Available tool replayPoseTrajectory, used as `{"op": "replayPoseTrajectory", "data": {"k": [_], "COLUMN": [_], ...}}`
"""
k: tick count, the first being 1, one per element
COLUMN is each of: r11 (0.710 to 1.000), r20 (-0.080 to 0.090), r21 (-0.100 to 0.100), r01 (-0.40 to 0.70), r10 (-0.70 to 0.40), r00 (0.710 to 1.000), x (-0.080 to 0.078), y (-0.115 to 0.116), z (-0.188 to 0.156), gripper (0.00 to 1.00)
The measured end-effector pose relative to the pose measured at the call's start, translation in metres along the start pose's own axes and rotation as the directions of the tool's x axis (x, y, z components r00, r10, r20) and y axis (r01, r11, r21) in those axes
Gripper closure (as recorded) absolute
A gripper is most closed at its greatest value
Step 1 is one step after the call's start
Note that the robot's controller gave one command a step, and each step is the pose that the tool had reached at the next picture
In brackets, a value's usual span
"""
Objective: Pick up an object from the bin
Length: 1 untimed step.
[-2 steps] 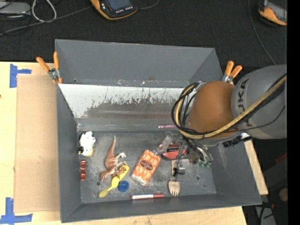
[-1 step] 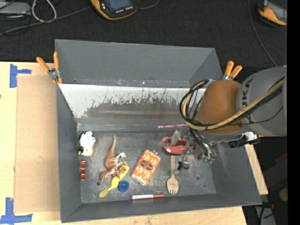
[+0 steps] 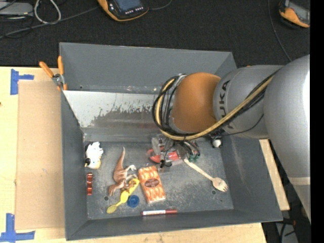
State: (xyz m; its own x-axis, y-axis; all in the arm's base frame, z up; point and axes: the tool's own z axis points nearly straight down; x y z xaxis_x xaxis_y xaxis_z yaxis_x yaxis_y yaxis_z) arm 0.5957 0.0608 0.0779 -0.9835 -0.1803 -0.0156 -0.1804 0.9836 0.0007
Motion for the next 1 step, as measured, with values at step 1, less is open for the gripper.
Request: {"op": "replayPoseTrajectory", "data": {"k": [1], "r11": [1.000], "r20": [0.000], "r21": [0.000], "r01": [0.000], "r10": [0.000], "r00": [1.000], "x": [0.0000], "y": [0.0000], "z": [0.0000], "gripper": [1.00]}}
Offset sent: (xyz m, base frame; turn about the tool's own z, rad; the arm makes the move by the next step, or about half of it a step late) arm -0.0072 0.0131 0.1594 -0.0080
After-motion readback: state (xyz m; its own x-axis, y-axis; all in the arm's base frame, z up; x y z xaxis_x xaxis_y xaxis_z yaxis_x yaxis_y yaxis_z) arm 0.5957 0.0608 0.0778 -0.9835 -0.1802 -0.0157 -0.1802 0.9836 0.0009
